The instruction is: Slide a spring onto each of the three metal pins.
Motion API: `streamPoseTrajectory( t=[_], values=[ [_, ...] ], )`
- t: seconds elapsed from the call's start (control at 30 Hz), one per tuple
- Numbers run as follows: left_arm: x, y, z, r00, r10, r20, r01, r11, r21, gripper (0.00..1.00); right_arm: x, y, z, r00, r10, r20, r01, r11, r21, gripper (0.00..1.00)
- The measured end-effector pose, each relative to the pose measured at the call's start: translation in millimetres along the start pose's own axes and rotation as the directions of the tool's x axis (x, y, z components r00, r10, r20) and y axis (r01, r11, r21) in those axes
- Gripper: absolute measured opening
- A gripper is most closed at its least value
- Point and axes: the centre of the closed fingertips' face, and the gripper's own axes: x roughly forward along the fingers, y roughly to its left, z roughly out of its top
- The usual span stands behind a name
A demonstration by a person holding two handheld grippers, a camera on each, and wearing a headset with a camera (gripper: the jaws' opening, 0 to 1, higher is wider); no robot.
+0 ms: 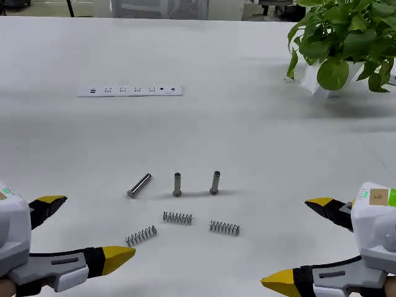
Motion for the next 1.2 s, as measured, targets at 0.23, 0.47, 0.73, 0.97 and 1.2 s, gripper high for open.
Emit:
streamPoseTrajectory(
  t=[0.23,0.47,0.73,0.97,1.2],
  values=[
    [8.4,4.7,15.7,0.9996,-0.024,-0.012,0.024,0.999,0.021,0.92,3.8,3.0,3.3,0.9999,0.013,0.006,-0.013,1.0,-0.002,0.99],
    [22.0,16.5,24.2,0.9985,-0.014,-0.053,0.017,0.998,0.058,0.88,7.0,4.7,6.1,0.9997,0.02,0.012,-0.02,1.0,0.001,0.99],
    [38.2,29.7,26.1,0.9945,0.001,-0.105,0.002,1.0,0.026,0.79,8.3,3.8,10.6,0.9995,0.015,0.027,-0.015,1.0,0.003,0.99],
    [48.9,36.3,31.3,0.9912,-0.001,-0.132,0.004,1.0,0.021,0.72,8.6,5.3,8.3,0.9996,0.019,0.023,-0.019,1.0,0.007,0.99],
    [59.4,41.9,34.4,0.9885,-0.004,-0.151,0.005,1.0,0.004,0.61,8.5,4.9,8.0,0.9997,0.015,0.021,-0.015,1.0,0.011,0.99]
  ],
)
